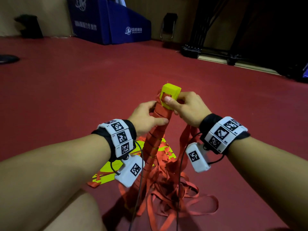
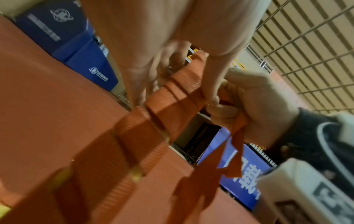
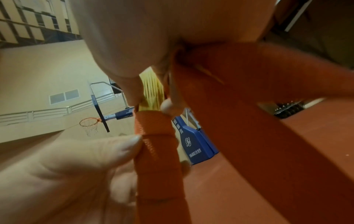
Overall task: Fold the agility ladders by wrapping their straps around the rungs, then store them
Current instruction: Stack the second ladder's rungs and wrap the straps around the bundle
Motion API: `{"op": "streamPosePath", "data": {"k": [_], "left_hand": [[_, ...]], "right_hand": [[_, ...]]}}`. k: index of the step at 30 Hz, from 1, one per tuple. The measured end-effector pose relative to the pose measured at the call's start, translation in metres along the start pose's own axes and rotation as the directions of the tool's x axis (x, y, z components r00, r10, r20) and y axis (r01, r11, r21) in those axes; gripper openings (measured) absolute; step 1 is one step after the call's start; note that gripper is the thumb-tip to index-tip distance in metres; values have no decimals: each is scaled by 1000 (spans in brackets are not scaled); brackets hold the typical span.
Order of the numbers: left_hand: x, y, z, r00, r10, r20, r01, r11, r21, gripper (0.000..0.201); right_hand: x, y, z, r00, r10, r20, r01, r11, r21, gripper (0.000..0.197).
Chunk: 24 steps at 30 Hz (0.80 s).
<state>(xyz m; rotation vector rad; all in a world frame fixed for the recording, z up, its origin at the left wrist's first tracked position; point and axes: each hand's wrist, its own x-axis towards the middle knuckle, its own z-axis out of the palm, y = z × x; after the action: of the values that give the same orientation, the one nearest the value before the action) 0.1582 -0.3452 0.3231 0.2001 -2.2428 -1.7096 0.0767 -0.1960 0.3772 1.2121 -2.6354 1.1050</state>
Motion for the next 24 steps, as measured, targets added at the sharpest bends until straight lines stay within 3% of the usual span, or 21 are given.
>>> {"op": "streamPosePath", "data": {"k": [4,8,10,12,15,18,24], "left_hand": [[-2,-7,-7,1000,-11,-15,11,999,-35,37],[-4,-7,-4,996,-45,-73,38,995,-94,48],[-5,-6,-4,996,-67,-64,59,992,-109,37],[-5,-5,-4,995,-90,-40,85,990,-113,37],[-7,-6,-5,996,-79,-28,78,996,-45,53],[-7,-10,-6,996,-84,-1,84,995,61,46],[-5,-20,-10,998,-56,10,53,980,190,42]], "right_hand": [[1,4,-1,999,-17,-29,16,1000,-16,52],[3,11,1,993,-3,-115,0,1000,-29,55],[4,14,5,993,-12,-117,10,1000,-22,54],[3,17,9,996,-23,-88,23,1000,1,49],[1,23,15,999,-41,0,41,997,70,36],[-1,32,22,994,-53,91,42,993,110,29],[-2,43,30,988,-46,149,27,992,127,37]]}}
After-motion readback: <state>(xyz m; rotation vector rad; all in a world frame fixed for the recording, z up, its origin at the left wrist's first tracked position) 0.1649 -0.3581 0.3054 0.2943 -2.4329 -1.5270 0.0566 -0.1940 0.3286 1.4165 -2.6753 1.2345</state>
